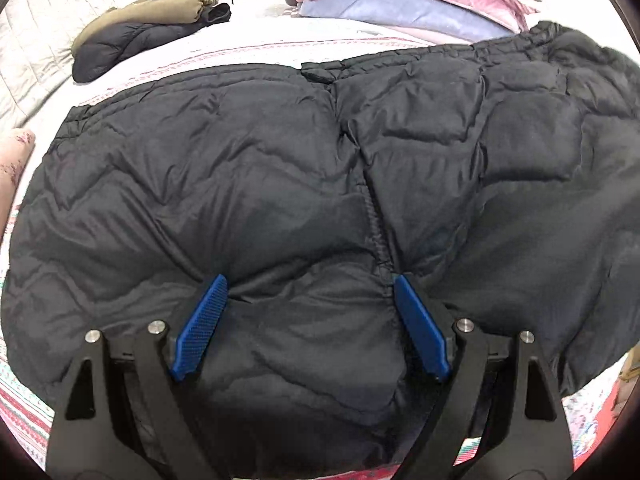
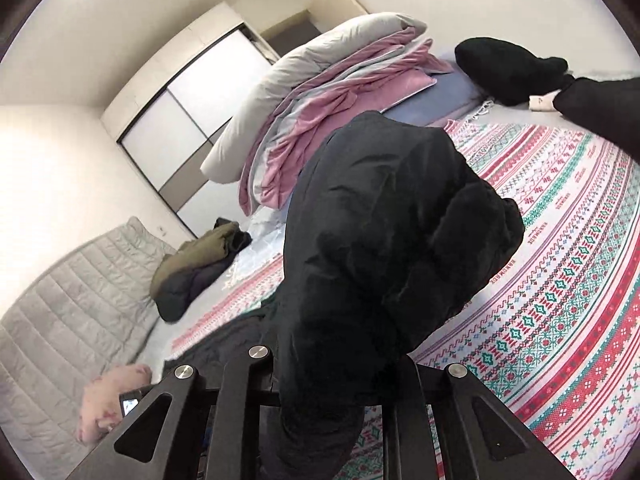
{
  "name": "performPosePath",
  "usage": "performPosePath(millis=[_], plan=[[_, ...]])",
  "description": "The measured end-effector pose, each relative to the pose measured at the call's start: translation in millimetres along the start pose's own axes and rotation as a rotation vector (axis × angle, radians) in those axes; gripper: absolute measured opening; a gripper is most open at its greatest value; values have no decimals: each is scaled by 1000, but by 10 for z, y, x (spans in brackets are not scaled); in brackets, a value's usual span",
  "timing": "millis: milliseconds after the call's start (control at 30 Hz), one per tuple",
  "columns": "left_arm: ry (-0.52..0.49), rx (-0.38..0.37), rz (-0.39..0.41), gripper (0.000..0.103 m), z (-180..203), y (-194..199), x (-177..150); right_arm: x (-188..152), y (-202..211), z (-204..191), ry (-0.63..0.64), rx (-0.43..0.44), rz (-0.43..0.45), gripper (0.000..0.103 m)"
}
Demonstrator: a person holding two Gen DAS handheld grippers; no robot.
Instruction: Fold large clothes
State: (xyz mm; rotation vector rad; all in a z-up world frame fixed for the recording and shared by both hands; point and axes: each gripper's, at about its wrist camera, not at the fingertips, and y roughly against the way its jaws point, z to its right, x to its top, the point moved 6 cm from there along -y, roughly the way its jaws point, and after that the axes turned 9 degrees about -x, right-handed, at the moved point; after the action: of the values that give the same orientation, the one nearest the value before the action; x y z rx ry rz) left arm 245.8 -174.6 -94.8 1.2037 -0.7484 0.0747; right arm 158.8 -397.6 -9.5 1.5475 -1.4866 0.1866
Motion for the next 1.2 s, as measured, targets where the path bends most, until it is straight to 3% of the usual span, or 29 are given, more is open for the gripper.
performPosePath(millis=[133, 267, 367, 500, 567, 733, 900, 1033, 1100, 1200], plan=[[-8, -76, -5, 85, 169, 32, -61, 109, 110, 99, 0, -57, 52, 15], [-95, -118, -25, 85, 458, 53, -151, 190, 303, -31, 84, -112, 140, 15], [-97, -150, -33, 85, 446, 119, -143, 206, 384, -127, 146, -148, 178, 15], [61, -220, -26, 85, 26, 360, -28, 178, 414, -187, 176, -171, 184, 15], [151, -230, 18, 85, -325, 586, 57, 155, 448, -261, 196, -178, 192, 15], [315, -134, 146, 85, -1267, 1057, 54, 70, 506, -574, 309, -197, 238, 15], [405, -101, 92, 84, -1864, 1046, -302, -149, 591, -1031, 473, -179, 298, 15], [506, -218, 49, 72, -2059, 924, -559, -438, 643, -1503, 611, -139, 331, 15], [522, -269, 41, 58, -2081, 872, -604, -669, 614, -1803, 695, -93, 325, 15], [514, -305, 35, 54, -2044, 864, -604, -1093, 540, -2218, 860, -52, 318, 16]])
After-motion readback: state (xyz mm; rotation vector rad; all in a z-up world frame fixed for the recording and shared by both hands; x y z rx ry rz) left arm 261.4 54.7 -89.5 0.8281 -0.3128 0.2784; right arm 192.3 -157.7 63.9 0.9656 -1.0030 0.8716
